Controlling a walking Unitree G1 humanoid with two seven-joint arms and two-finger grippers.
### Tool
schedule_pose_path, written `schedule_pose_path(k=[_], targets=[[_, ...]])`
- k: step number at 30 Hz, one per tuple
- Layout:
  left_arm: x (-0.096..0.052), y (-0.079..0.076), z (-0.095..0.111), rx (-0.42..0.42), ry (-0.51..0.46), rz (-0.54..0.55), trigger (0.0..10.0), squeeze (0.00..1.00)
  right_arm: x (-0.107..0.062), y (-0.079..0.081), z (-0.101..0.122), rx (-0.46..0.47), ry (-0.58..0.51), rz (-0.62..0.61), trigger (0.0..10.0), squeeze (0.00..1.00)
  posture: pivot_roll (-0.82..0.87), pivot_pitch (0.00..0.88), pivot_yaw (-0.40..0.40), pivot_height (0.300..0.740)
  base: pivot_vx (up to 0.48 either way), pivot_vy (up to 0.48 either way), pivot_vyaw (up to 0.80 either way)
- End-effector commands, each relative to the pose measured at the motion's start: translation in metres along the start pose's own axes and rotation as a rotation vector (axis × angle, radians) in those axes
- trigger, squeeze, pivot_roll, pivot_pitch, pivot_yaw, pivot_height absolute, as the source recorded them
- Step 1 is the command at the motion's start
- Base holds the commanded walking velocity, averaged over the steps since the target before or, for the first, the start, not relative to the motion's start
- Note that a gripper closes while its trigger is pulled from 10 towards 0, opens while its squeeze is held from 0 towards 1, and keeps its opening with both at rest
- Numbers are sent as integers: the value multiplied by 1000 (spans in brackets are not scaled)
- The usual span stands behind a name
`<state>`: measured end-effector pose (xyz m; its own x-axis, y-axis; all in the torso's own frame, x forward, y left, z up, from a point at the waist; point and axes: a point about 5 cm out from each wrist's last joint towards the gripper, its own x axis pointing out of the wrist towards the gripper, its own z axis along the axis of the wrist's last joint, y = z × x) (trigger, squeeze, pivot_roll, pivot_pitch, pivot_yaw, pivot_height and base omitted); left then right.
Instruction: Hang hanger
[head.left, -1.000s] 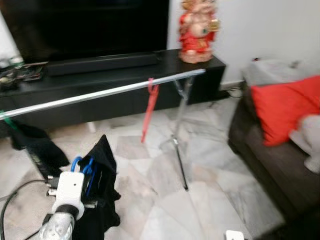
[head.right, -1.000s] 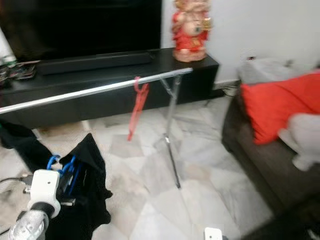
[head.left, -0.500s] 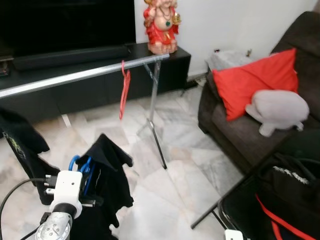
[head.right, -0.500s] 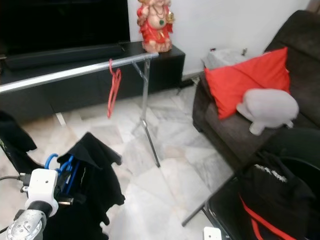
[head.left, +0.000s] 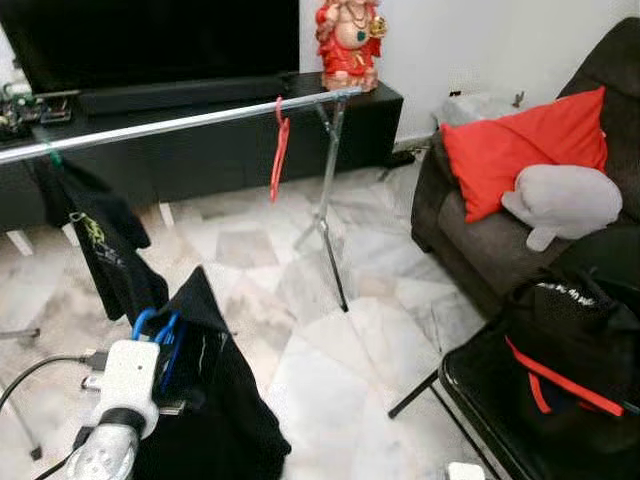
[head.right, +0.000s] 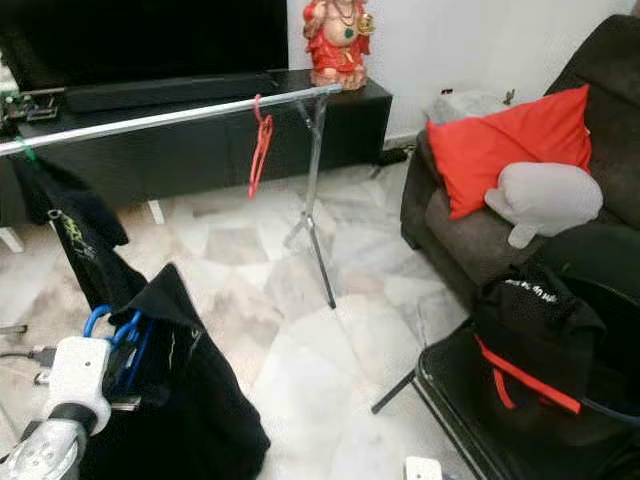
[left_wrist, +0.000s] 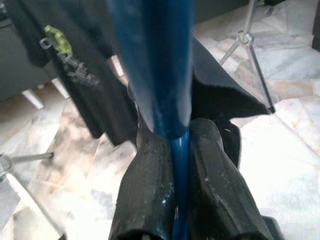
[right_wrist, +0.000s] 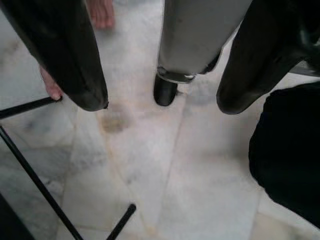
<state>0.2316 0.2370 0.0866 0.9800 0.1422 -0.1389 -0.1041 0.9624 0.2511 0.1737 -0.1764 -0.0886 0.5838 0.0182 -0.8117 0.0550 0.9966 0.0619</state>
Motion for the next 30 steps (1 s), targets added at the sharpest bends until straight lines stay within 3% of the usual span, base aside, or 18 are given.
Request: schedule_pose_path(k=[1, 7, 20, 30], targets=[[0, 2, 6, -1, -27, 6, 10000, 0, 0, 0, -1, -15, -1, 4, 10000, 0, 97, 91, -21, 740, -311, 0, 0], [-1, 2, 6, 7, -21, 8, 10000, 0, 0, 0, 0, -35, -9, -3, 10000, 0, 97, 91, -21, 740, -286, 0, 749], [0, -5, 5, 9, -6, -43, 10000, 0, 0, 3, 0, -27, -7, 10, 10000, 0, 102, 90, -18, 740, 0, 0, 800], [1, -13, 7, 10, 3, -114, 10000, 0, 1, 5, 3, -9, -15, 15, 10000, 0, 103, 91, -13, 740, 0, 0, 100]])
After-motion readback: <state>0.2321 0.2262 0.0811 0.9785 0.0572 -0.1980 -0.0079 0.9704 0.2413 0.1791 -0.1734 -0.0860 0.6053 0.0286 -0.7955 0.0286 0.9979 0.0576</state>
